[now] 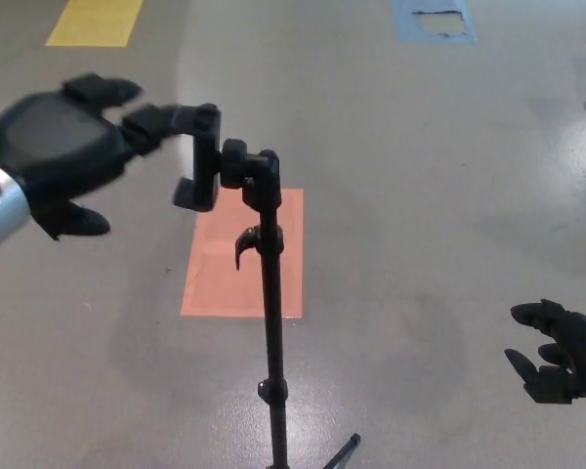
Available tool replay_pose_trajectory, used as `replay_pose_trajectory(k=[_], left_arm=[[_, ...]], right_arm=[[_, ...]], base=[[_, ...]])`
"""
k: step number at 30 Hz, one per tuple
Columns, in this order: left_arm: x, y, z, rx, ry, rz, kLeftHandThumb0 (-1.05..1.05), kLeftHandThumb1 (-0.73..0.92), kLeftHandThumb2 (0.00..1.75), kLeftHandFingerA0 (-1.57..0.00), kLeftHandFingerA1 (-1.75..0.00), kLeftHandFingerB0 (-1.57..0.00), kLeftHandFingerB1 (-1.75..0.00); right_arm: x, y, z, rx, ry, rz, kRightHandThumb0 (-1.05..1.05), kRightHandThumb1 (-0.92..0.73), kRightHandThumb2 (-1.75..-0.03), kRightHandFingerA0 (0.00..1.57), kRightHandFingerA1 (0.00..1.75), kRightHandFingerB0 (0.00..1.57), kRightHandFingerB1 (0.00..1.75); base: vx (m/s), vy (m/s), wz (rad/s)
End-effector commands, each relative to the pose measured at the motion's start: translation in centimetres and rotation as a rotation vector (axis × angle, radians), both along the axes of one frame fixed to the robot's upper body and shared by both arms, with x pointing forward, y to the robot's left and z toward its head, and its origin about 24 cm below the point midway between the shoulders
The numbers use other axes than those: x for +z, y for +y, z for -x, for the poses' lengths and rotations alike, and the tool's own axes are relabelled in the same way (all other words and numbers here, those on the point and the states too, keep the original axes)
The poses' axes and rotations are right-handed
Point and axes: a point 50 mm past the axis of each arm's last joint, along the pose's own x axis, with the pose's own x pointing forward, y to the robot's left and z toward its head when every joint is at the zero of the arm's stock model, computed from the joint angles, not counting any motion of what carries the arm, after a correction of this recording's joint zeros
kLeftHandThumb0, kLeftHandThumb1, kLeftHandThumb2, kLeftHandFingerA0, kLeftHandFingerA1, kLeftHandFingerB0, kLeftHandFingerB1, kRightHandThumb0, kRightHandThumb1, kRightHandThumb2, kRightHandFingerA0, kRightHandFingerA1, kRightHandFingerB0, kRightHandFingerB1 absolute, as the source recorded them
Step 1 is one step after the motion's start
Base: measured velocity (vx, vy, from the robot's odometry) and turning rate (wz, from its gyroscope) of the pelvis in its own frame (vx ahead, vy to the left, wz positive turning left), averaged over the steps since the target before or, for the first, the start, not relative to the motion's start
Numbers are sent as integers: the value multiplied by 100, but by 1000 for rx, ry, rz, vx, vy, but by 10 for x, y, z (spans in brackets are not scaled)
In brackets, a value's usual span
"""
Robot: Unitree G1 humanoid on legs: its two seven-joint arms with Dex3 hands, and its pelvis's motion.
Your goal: The robot uses its left hand to grab the top of a phone stand kept on the floor and tilt it upwards to adjust its angle
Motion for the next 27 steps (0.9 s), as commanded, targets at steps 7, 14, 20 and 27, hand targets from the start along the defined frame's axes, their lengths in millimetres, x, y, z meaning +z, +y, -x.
replay_pose_trajectory(k=[7,14,20,27], left_arm=[[-14,57,-16,314,63,55,-58,40,77,0,-17,0,-18],[-33,78,-14,447,153,34,-51,38,76,0,-25,0,-24],[-36,86,-12,492,171,47,-61,44,82,0,-22,0,-22],[-72,95,6,539,235,368,-77,84,67,-13,-25,0,-19]], right_arm=[[3,-5,-1,-6,5,6,-58,-84,-67,17,31,19,29],[5,-5,-3,-6,2,10,-58,-84,-67,17,31,20,30],[8,-4,-6,-12,-5,2,-60,-85,-66,21,32,19,29],[7,-4,-5,-10,-1,-1,-33,-59,-111,1,48,0,46]], base=[[0,0,0],[0,0,0],[0,0,0],[0,0,0]])
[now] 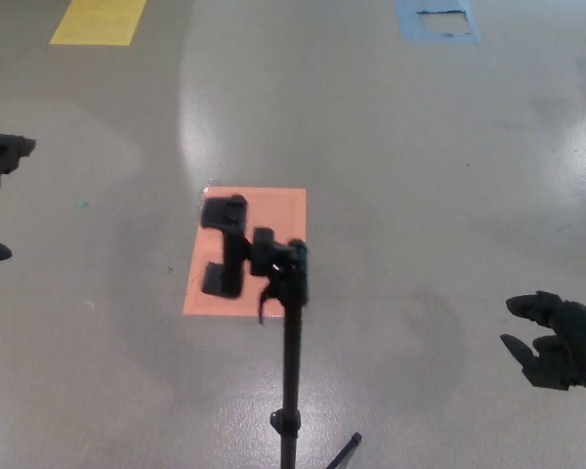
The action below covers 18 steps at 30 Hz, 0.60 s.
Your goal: The robot uses its left hand to grab the top of a phone stand kept on the floor and tilt it upwards to adjust its angle
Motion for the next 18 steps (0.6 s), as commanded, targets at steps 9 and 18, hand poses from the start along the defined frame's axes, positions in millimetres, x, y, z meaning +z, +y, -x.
replay_pose_trajectory(k=[9,18], left_arm=[[-77,17,44,249,-64,585,-83,74,103,-13,-41,-6,-27],[-133,28,93,420,-7,770,-79,69,103,-13,-44,0,-28]], right_arm=[[-5,-6,6,-15,30,7,-60,-85,-66,17,31,20,29],[-29,-9,28,-20,91,9,-59,-84,-67,18,31,20,30]], base=[[0,0,0],[0,0,0]])
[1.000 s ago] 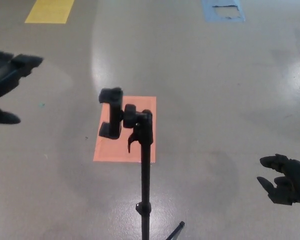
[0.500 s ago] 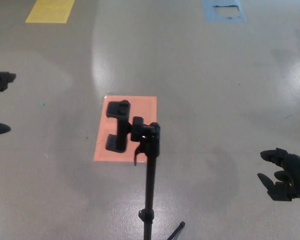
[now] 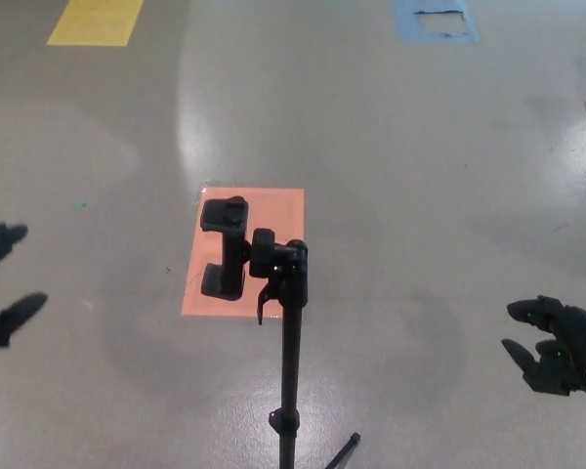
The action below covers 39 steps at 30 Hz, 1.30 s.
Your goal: The robot uses its left hand to grab the top of a phone stand kept on the floor and tilt it upwards to adjust its angle
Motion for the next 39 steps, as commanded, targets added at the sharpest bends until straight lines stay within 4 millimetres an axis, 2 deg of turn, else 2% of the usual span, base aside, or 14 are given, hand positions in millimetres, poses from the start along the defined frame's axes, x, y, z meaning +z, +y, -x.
replay_pose_trajectory(k=[1,9,10,15,16,18,19,21,24,26,27,31,36,39], left_arm=[[-42,17,45,208,-8,250,-79,69,103,-13,-44,0,-28],[-83,28,98,336,160,304,-77,85,67,-12,-25,-9,-21],[-90,31,109,379,190,341,-75,84,67,-12,-26,-9,-22],[-106,37,137,455,282,387,-77,86,66,-19,-30,-9,-24],[-109,37,144,467,306,388,-80,70,99,-12,-41,-6,-32],[-114,38,152,484,336,398,-79,86,68,-19,-30,-9,-21],[-115,38,154,486,342,403,-79,85,67,-19,-29,-10,-21],[-117,38,158,480,358,400,-80,69,104,-15,-45,0,-30],[-119,36,163,460,389,377,-79,85,66,-19,-29,-9,-24],[-119,36,163,449,398,369,-79,68,103,-16,-45,0,-30],[-120,35,163,435,407,367,-79,81,68,-18,-30,-8,-21],[-118,35,159,422,406,375,-79,67,102,-13,-44,0,-31],[-117,34,155,410,405,351,-83,70,96,-11,-39,-7,-31],[-117,34,155,406,404,352,-79,85,66,-19,-29,-8,-25]], right_arm=[[-24,-7,24,-14,73,10,-59,-84,-67,18,31,20,30],[-57,-9,63,-8,165,1,-32,-60,-111,1,48,0,46],[-62,-9,70,-9,180,-1,-57,-85,-66,17,31,19,29],[-76,-9,91,1,221,-5,-58,-85,-68,16,31,19,30],[-79,-9,97,5,233,-4,-59,-85,-66,19,31,18,29],[-84,-9,105,8,255,0,-32,-61,-111,1,48,0,46],[-86,-9,107,7,260,-1,-58,-85,-68,17,31,20,30],[-89,-8,112,3,268,-4,-58,-84,-67,18,31,21,30],[-93,-8,119,-4,283,-4,-59,-85,-65,18,31,20,29],[-93,-8,120,-9,286,-10,-32,-60,-110,0,48,0,46],[-94,-8,120,-14,288,-15,-32,-61,-111,1,48,0,46],[-92,-8,117,-6,284,-9,-32,-61,-111,0,47,0,46],[-89,-7,112,-1,276,-6,-32,-60,-110,0,48,0,46],[-89,-7,111,-4,276,-11,-58,-84,-67,16,31,19,30]], base=[[0,0,0],[0,0,0],[0,0,0],[0,0,0],[0,0,0],[0,0,0],[0,0,0],[0,0,0],[0,0,0],[0,0,0],[0,0,0],[0,0,0],[0,0,0],[0,0,0]])
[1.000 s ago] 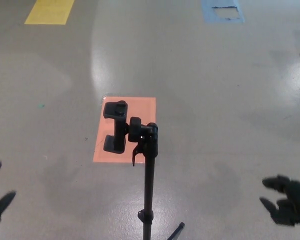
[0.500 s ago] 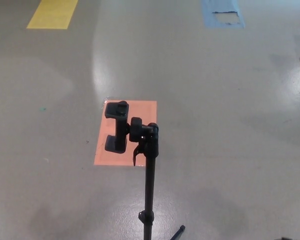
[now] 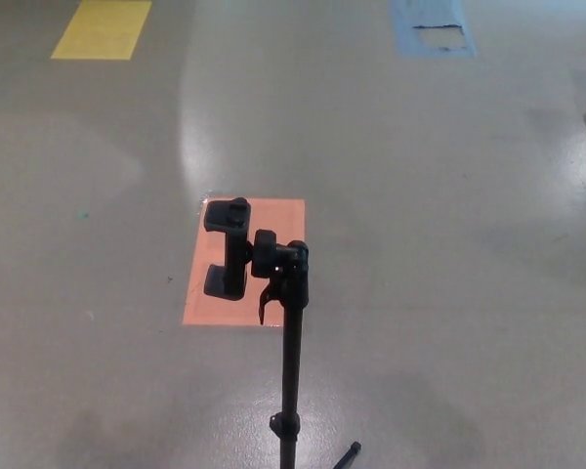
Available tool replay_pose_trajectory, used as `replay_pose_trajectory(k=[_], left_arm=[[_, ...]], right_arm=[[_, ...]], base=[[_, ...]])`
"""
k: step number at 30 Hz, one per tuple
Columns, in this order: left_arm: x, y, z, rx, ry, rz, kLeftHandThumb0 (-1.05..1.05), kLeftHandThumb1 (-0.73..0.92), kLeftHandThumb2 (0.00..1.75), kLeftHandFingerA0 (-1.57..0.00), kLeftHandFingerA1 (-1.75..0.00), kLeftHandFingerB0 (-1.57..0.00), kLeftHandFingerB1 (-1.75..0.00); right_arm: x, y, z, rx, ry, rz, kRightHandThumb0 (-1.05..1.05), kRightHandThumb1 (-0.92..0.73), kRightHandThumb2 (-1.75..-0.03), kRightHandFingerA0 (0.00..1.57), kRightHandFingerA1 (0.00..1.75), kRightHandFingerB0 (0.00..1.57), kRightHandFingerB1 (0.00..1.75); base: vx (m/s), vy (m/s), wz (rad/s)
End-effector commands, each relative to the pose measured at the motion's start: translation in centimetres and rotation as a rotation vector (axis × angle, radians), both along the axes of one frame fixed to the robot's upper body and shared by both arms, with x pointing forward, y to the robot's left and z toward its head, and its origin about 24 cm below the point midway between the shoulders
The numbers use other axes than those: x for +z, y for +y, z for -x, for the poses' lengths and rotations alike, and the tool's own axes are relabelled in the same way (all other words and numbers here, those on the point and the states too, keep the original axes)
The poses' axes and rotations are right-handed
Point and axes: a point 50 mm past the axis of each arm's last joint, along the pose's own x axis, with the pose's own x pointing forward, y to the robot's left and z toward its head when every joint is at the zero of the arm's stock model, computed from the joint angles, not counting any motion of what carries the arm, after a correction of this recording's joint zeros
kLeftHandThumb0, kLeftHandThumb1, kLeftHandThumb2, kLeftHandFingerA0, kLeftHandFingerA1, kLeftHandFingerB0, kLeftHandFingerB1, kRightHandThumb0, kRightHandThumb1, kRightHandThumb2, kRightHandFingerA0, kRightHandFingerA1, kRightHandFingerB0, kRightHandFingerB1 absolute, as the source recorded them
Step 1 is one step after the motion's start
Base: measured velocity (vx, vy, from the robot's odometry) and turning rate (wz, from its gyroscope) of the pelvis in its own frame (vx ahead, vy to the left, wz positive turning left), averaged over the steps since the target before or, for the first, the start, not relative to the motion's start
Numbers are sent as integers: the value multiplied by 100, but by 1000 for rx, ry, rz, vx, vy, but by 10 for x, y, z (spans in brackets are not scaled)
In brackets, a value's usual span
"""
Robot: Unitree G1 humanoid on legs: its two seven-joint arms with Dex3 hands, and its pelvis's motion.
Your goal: The robot uses its left hand to grab the top of a phone stand kept on the floor and tilt it upwards to adjust its angle
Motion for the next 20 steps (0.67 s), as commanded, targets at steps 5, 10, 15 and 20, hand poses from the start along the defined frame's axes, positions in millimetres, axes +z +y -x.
replay_pose_trajectory(k=[5,10,15,20], left_arm=[[4,3,-7,-10,6,-26,-78,85,67,-26,-32,-10,-22],[6,1,-12,-23,2,-20,-37,47,106,0,-46,0,-48],[7,0,-17,-38,3,-16,-36,48,106,-1,-46,0,-48],[10,-2,-25,-31,-14,-1,-77,69,98,-19,-44,-7,-34]], right_arm=[[7,-2,-10,-2,-27,16,-57,-85,-66,19,32,20,30],[9,-3,-14,0,-34,15,-57,-84,-67,18,32,20,31],[12,-4,-18,5,-35,19,-31,-61,-111,1,48,0,46],[17,-5,-25,10,-52,24,-31,-62,-111,1,48,1,46]], base=[[0,0,0],[0,0,0],[0,0,0],[0,0,0]])
